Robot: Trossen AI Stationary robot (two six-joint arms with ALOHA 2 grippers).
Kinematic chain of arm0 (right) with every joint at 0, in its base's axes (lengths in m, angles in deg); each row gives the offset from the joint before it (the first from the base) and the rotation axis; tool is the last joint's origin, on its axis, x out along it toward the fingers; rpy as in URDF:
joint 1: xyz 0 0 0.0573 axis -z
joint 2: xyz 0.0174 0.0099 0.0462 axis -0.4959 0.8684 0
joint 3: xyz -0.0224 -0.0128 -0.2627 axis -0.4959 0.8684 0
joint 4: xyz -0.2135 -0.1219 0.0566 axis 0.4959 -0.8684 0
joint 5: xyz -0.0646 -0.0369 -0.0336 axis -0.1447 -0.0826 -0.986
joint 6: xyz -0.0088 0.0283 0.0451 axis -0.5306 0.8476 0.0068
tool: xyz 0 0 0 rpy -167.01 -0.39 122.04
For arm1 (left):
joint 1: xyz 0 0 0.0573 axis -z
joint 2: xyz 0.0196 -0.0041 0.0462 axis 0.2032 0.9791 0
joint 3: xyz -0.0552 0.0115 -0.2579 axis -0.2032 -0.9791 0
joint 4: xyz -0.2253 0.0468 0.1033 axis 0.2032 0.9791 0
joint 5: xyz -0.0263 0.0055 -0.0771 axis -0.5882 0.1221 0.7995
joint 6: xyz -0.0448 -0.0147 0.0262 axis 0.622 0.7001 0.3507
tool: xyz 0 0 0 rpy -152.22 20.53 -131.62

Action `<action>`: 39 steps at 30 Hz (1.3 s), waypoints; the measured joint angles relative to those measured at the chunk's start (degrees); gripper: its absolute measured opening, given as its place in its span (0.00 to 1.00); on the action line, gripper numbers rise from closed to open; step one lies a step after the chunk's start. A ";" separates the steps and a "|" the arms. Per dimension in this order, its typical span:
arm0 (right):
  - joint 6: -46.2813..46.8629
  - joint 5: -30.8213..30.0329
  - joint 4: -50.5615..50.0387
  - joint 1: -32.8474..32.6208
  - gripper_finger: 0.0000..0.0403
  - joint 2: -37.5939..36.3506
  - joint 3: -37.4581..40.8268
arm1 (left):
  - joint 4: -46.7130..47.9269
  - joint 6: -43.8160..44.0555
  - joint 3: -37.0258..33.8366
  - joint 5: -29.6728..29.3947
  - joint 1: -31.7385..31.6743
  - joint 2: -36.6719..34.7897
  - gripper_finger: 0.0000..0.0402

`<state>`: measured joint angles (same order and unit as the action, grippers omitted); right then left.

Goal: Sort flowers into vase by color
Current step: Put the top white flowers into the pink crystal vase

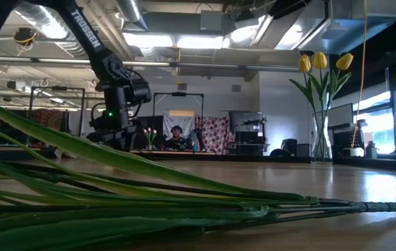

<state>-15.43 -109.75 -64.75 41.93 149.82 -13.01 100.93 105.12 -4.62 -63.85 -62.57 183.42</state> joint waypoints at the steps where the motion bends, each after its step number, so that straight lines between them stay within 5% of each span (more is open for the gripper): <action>1: -0.18 0.61 -0.61 -0.03 0.96 -0.10 0.00 | 0.01 -1.53 -0.04 0.02 0.01 0.01 0.21; 5: -0.49 1.18 -2.93 -0.17 0.96 -1.27 0.00 | 0.32 -6.97 -0.19 1.30 0.36 -0.35 0.04; 10: -2.45 5.86 -4.07 -0.17 0.96 -1.78 0.00 | -0.38 -16.06 -0.39 2.26 3.83 -4.65 0.01; 19: -10.24 10.94 -3.61 -0.24 0.96 -3.42 -0.02 | -2.58 -47.00 -0.25 2.20 20.99 -28.55 0.00; 22: -10.74 12.29 -3.57 -0.24 0.96 -3.91 -0.04 | 5.21 -50.26 -0.24 -0.68 28.06 -37.35 0.00; 26: -10.95 12.76 -3.29 -0.24 0.96 -4.23 -0.02 | 10.61 -42.72 -0.24 -7.53 36.23 -46.03 0.01; 31: -12.80 15.58 -3.38 -0.24 0.96 -4.18 -0.02 | 5.62 -60.04 -0.24 -14.40 46.93 -53.26 0.01; 35: -13.96 24.19 -3.62 -0.24 0.96 -3.92 -0.02 | 0.10 -71.27 -0.24 -12.06 53.29 -57.89 0.01; 39: -14.72 30.91 -2.85 -0.24 0.96 -2.96 0.02 | -2.99 -78.82 -0.22 -3.35 58.13 -62.20 0.01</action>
<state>-30.14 -78.84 -67.60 41.70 146.86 -12.99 97.95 26.31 -4.83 -67.20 -4.45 121.22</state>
